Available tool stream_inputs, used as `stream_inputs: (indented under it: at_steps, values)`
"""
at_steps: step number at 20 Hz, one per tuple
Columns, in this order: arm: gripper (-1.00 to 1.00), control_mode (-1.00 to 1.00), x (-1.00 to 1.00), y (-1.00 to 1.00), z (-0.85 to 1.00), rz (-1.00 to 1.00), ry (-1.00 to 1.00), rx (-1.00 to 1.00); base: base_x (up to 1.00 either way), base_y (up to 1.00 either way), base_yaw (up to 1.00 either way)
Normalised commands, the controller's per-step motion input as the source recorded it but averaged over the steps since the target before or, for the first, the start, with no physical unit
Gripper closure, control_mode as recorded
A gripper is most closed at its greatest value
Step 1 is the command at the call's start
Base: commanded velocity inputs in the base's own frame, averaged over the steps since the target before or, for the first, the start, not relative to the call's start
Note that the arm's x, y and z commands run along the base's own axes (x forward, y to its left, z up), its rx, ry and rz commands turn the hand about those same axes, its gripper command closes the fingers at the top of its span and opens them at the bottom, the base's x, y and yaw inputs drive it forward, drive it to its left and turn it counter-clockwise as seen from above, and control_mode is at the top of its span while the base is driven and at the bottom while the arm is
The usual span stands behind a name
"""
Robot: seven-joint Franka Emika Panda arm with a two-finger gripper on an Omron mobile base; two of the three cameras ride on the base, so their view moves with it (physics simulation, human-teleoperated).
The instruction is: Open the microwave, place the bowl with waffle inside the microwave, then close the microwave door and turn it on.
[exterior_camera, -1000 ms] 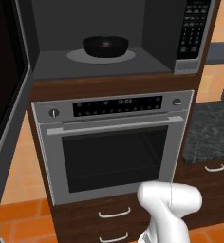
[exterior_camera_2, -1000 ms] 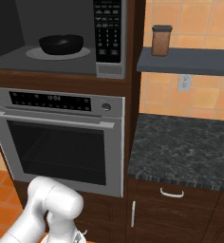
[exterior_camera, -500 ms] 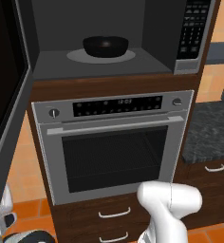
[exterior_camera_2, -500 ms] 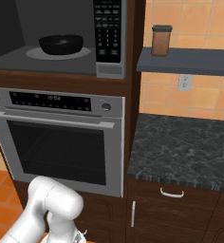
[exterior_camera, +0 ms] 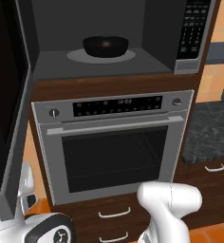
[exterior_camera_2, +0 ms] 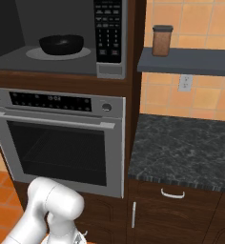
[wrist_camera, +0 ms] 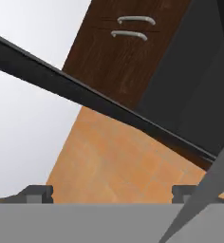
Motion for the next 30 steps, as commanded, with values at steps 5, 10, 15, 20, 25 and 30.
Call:
stream_inputs:
  at_steps: [5,10,15,20,25,30]
  values:
    - [-1.0,-1.0,-0.03,-0.86,0.53,0.0,-0.21,0.17,0.0,0.0,0.0]
    - [-1.0,-1.0,0.0,-0.89,0.57,0.0,-0.04,0.2,0.0,0.0,0.0]
    - [-1.0,-1.0,0.0,-0.81,0.62,0.0,0.0,0.19,0.0,0.0,0.0]
    - [-1.0,-1.0,0.36,-0.72,0.41,-0.02,0.13,0.15,0.0,0.0,0.0]
    - [-1.0,-1.0,0.96,-0.08,0.14,-0.06,0.3,0.0,0.0,0.0,0.0]
    - [-1.0,-1.0,0.83,-0.04,0.02,-0.13,0.38,0.0,0.0,0.0,0.0]
